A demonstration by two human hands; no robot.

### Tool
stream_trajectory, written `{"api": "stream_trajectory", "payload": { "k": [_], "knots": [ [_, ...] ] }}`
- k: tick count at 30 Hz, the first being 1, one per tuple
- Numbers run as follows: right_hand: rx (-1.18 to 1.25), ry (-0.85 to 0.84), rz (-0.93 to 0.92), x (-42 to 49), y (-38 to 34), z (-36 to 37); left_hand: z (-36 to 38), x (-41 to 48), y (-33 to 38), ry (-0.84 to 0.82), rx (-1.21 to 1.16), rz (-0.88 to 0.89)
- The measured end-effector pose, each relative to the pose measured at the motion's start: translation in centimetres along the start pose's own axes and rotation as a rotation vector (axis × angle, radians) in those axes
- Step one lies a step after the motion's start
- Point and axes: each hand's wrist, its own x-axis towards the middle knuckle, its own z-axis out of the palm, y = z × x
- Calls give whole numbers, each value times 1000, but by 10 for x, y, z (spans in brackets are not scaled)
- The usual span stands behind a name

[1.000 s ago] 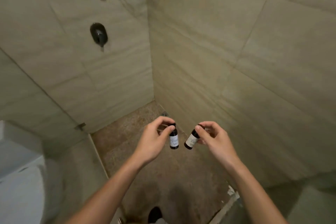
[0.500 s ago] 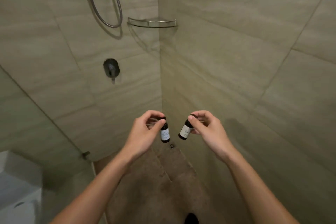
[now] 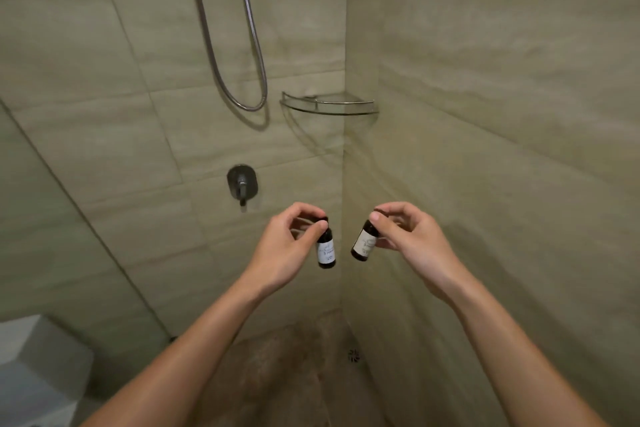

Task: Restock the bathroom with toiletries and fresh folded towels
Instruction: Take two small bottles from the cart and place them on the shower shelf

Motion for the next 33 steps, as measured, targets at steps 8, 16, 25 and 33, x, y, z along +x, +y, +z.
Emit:
{"api": "stream_trajectory", "payload": {
  "k": [8,16,25,33],
  "knots": [
    [-62,-55,-65,80,-19,5,-6,76,2,29,46,78],
    [-111,-17,-96,162,-29,44,-41,164,-11,16,34,149],
    [-174,110,-179,268,-49,99,-88,300,-43,-79,-24,260],
    [-280,245,-186,331,-57,118,-100,390,-60,-172,-74,357]
  ]
}}
